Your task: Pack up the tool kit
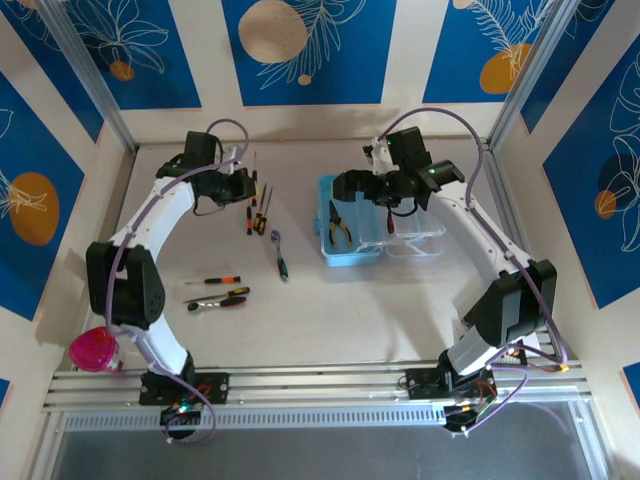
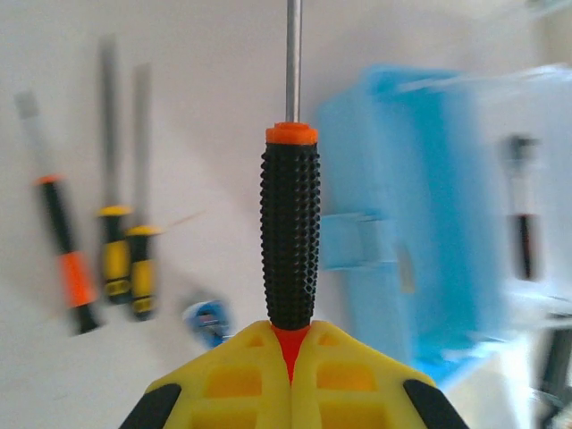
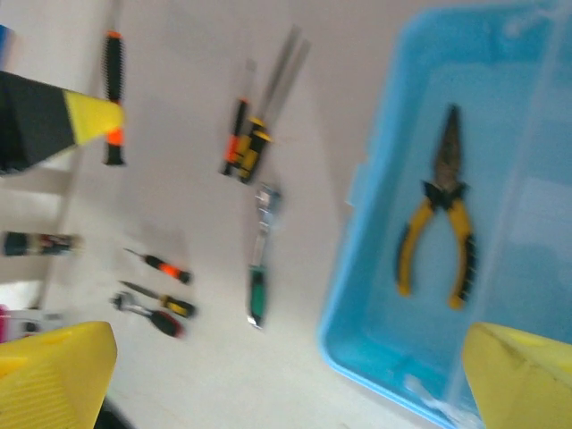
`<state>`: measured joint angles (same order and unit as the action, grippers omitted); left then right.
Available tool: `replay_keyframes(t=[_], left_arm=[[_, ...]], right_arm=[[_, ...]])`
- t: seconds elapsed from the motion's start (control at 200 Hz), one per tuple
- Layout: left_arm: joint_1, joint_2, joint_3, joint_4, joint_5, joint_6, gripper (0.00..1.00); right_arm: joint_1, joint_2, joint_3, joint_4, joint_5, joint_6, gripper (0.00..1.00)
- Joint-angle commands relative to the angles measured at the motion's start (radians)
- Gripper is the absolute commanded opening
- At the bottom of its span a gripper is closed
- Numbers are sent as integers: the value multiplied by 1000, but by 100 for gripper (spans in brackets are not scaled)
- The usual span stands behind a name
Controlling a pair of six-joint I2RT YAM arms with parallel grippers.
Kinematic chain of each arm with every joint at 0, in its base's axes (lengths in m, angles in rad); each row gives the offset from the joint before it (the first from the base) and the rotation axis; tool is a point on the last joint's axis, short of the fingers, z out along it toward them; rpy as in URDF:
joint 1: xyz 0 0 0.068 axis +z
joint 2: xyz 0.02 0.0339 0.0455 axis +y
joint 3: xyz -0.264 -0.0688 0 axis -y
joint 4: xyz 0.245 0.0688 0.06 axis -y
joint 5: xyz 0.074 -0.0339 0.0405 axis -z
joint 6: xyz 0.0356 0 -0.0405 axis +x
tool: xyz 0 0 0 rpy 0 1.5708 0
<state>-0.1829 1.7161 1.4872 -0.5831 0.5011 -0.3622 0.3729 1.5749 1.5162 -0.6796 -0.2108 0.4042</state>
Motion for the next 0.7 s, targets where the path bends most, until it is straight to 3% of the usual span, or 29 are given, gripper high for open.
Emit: replay_keyframes(t=[0.0, 0.255, 0.515, 0.695], left_arm=[[-58, -29, -40, 101, 228, -69, 0], [-200, -72, -79, 259, 295, -146, 0], [-261, -73, -74, 328, 314, -195, 0], [-283, -70, -64, 337, 318, -199, 0]], right_arm=[[0, -18, -11, 135, -160, 74, 99], [-2, 0, -2, 266, -225, 156, 93], [1, 42, -5, 275, -179, 204, 71], [13, 73, -1, 281, -165, 224, 62]])
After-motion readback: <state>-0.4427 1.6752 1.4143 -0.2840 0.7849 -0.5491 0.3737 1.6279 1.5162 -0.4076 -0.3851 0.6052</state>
